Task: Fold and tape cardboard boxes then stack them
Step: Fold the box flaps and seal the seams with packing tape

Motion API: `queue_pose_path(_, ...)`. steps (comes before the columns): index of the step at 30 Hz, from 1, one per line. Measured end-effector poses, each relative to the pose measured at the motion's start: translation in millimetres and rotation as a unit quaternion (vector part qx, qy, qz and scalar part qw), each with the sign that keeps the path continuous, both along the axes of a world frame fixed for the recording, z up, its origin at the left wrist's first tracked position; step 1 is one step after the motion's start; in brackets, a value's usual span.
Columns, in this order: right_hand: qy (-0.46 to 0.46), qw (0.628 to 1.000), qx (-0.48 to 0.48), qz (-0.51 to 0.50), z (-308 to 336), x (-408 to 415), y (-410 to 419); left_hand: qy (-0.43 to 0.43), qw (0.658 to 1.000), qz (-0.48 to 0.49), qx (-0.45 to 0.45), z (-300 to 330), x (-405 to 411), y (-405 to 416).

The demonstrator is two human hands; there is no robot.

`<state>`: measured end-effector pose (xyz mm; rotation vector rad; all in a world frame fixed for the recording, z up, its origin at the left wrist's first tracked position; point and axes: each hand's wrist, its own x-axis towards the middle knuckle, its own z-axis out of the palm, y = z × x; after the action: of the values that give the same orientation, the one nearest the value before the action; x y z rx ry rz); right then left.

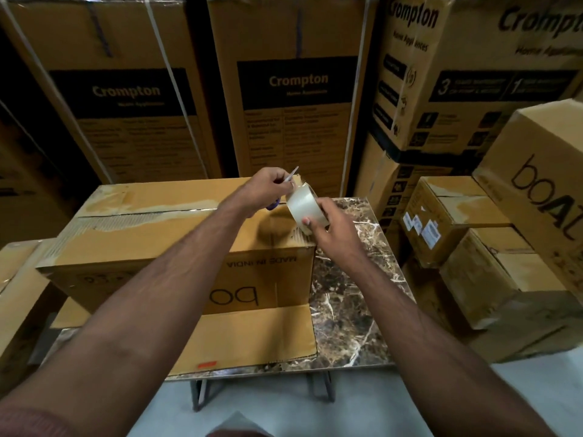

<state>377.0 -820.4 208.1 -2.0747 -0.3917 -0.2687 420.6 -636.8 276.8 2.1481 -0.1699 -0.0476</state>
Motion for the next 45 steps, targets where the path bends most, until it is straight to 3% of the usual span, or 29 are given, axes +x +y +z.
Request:
queue_pose_path(3, 0.028, 0.998, 0.058, -0.016, 0.5, 6.3, -5.7, 0.017, 1.0, -0.002, 0.022, -2.5, 13.0, -5.5)
queue_pose_path(7, 0.091, 0.996, -0.017, -0.012, -1.5, 20.2, -19.8, 0.032, 0.999, -0.018, -0.004, -3.9, 37.3, -6.8)
queue_pose_path(9, 0.115, 0.993, -0.01, 0.004, 1.3, 27.5, -20.0, 0.02, 1.0, -0.013, -0.004, -5.7, 51.8, -7.8)
queue_pose_path(15, 0.062, 0.994, -0.058, -0.061, 3.7, 49.7, -6.1, 0.031, 0.997, -0.044, 0.063, -11.1, 100.0, -7.4)
queue_pose_path(21, 0.129, 0.985, 0.102, -0.057, 12.6, 69.8, 17.7, 0.015, 0.994, -0.031, 0.106, -20.2, 141.0, 2.3)
queue_pose_path(25, 0.17, 0.972, 0.161, -0.033, 15.8, 78.3, 7.5, 0.008, 0.991, -0.039, 0.13, -34.8, 161.6, -10.6)
queue_pose_path(30, 0.2, 0.976, 0.081, -0.015, -5.0, 80.9, -1.1, 0.026, 0.987, -0.052, 0.151, -40.3, 179.5, -4.6)
queue_pose_path(34, 0.141, 0.986, 0.08, -0.048, 3.4, 84.8, 6.9, -0.022, 0.972, -0.036, 0.232, -39.9, 191.1, -9.8)
queue_pose_path(39, 0.144, 0.971, 0.184, -0.048, 14.6, 83.0, 10.5, -0.033, 0.969, -0.009, 0.243, -49.7, 208.9, -1.3)
queue_pose_path(45, 0.155, 0.971, 0.182, -0.029, 21.9, 92.6, 13.3, -0.022, 0.969, -0.042, 0.244, -52.7, 225.9, -0.4)
